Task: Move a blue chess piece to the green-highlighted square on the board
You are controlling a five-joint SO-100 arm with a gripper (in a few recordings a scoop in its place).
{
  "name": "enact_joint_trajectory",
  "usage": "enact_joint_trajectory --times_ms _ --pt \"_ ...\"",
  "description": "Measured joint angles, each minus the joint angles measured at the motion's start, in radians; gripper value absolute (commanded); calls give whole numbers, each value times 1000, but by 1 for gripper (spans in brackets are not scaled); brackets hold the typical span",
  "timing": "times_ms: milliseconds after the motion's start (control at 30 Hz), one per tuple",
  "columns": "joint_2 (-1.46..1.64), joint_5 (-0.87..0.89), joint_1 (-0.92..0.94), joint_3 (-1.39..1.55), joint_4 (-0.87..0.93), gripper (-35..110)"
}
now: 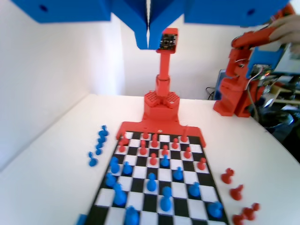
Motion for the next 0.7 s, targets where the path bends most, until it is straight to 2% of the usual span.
enact_joint_trajectory --times_ms 267,400,567,700 --pt "-321 167 -103 -167 72 1" --pt "-485 196 -149 -178 86 1" --pt "-637 120 -213 -146 66 1" --pt "-696 -21 -264 -83 15 1"
